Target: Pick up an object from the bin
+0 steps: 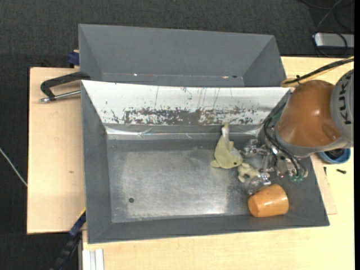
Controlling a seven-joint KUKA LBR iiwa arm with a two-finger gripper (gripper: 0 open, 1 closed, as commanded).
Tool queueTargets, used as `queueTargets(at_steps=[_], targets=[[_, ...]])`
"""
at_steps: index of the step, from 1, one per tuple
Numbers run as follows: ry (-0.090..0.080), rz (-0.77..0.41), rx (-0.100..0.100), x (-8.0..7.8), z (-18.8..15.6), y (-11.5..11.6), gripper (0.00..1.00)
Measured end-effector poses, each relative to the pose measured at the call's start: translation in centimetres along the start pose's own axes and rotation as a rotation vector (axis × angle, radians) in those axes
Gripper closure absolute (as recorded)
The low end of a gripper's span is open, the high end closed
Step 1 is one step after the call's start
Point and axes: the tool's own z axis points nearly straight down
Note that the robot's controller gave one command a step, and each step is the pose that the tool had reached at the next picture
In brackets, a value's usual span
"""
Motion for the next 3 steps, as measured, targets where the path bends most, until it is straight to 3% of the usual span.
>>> queueTargets(at_steps=[1,2,3], targets=[[0.023,-0.204,-0.005,0.1,-4.0,1.3,0.00],[0.002,-0.438,-0.009,0.2,-3.8,1.4,0.00],[0.013,-0.460,-0.009,-0.9,1.0,2.2,0.00]])
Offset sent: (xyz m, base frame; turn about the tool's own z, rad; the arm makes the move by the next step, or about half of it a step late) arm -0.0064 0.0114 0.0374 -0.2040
